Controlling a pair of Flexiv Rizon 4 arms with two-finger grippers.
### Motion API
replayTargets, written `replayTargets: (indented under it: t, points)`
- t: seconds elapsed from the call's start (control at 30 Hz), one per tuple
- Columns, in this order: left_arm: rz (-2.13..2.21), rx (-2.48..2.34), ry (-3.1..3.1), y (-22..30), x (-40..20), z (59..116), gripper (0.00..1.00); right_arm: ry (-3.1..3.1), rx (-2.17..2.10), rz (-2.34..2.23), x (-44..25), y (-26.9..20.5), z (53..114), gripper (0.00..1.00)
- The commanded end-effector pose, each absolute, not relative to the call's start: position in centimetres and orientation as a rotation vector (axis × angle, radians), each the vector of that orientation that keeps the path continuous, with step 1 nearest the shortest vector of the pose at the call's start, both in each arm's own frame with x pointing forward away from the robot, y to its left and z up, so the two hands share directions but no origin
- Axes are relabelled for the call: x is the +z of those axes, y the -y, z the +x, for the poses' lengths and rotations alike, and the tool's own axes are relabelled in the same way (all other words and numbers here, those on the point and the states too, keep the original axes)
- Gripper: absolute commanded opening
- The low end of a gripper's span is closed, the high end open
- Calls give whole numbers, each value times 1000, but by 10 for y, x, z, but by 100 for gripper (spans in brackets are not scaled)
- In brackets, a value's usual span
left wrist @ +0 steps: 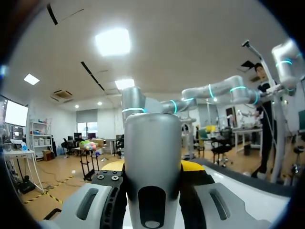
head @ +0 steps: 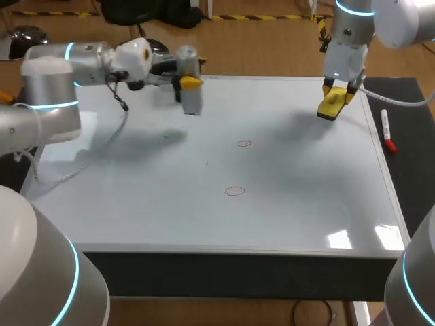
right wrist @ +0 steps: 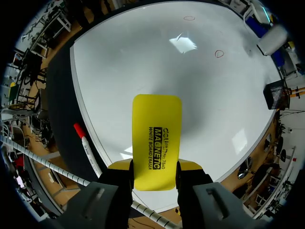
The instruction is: Pick up the inspection probe, press it on each red-marked spot on the whiteboard one by one, put down the probe, pick up the eraser, and wipe off all the red marks.
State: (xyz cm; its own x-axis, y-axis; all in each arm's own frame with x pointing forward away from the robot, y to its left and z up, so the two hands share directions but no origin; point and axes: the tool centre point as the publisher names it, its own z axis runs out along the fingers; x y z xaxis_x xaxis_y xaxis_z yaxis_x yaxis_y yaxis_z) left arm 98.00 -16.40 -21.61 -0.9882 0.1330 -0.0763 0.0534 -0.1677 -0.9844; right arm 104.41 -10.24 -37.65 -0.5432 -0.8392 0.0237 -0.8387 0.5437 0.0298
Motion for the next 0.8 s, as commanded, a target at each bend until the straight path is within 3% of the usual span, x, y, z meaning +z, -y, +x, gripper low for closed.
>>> replayTargets:
  t: [0.03,0.8]
  points:
    - [-278,2310,1961,194,-224,979,0,2726,-18,1486,-375,103,1044,0]
    - [-333,2227,1848,273,-259,948,0,2726,-18,1486,-375,103,1044,0]
